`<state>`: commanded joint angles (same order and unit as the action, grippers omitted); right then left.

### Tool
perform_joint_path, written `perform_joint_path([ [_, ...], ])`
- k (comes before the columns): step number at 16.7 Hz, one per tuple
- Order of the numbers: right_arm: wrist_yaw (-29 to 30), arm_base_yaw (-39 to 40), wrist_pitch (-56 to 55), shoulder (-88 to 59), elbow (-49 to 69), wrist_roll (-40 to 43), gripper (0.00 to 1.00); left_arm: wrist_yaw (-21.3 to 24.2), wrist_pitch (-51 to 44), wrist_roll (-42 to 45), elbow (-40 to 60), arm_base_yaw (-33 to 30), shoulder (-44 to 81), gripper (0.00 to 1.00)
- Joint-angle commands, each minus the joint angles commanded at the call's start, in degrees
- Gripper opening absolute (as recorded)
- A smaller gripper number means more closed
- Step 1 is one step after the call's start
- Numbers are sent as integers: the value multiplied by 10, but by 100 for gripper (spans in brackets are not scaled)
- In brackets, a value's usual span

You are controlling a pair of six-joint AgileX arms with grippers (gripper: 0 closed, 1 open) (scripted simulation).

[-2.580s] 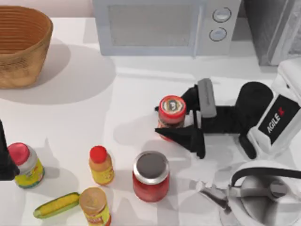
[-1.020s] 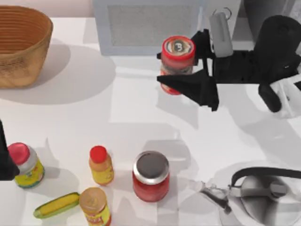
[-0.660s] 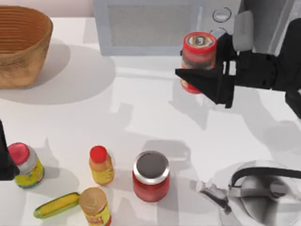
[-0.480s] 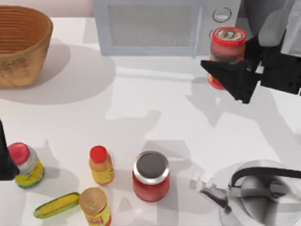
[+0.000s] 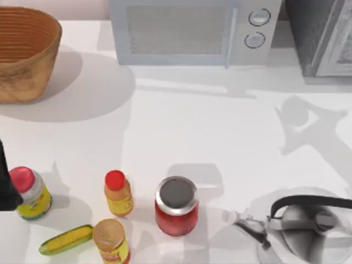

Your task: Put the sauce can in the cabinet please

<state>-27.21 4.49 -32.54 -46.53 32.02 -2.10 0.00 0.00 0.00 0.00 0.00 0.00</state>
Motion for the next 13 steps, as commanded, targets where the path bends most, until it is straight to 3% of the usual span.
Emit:
perform_joint_path([
  [7, 177, -12, 197, 375, -191, 3, 0, 0, 0, 0, 0, 0, 0, 100],
  [13, 271, -44, 324, 465, -319, 21, 0, 0, 0, 0, 0, 0, 0, 100],
])
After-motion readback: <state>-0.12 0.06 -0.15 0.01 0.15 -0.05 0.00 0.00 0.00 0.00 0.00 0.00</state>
